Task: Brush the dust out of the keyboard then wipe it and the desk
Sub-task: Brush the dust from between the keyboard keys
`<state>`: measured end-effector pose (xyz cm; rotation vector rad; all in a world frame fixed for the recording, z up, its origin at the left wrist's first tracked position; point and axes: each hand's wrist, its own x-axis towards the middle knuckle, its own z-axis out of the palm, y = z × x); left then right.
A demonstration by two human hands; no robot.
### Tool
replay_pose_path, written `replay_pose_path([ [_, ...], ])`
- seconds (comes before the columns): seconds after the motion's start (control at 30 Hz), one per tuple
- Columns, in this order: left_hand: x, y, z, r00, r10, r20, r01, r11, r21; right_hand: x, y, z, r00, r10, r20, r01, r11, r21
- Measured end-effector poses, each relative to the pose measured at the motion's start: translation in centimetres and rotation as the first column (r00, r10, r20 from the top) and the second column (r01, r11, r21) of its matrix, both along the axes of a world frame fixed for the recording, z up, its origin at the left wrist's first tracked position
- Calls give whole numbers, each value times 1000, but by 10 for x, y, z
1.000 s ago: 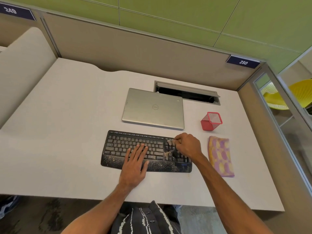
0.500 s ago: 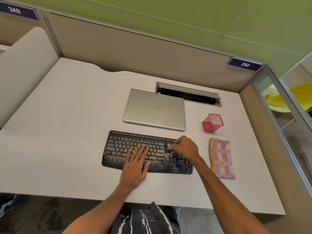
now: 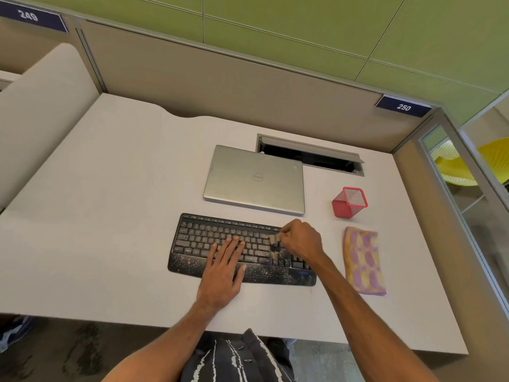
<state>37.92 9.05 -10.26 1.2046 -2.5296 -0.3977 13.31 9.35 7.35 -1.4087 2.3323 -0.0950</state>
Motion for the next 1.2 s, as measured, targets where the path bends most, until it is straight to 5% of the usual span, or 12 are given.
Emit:
replay_pose_path([
  [0.07, 0, 0, 0, 1000, -5, 9, 5, 1000, -1, -1, 0, -1, 999, -39, 4, 39, 998, -52],
  [0.27, -1, 0, 0, 1000, 0, 8, 0, 1000, 4, -5, -1, -6, 995, -2, 95, -9, 993, 120],
  [0.43, -1, 0, 0, 1000, -2, 8, 2, 1000, 8, -9, 2, -3, 999, -46, 14, 47, 998, -34],
  [0.6, 0, 0, -1, 1000, -2, 7, 2, 1000, 3, -10, 3, 0, 997, 63, 39, -68, 989, 128],
  [0.77, 0, 1, 0, 1000, -2, 17, 2, 1000, -6, -26, 12, 10, 998, -25, -60, 21, 997, -74],
  [1.1, 0, 0, 0, 1000, -2, 16, 2, 1000, -14, -27, 26, -3, 999, -33, -12, 34, 998, 50],
  [1.2, 0, 0, 0, 1000, -1, 31, 1, 1000, -17, -29, 25, -2, 995, -98, -21, 98, 995, -22],
])
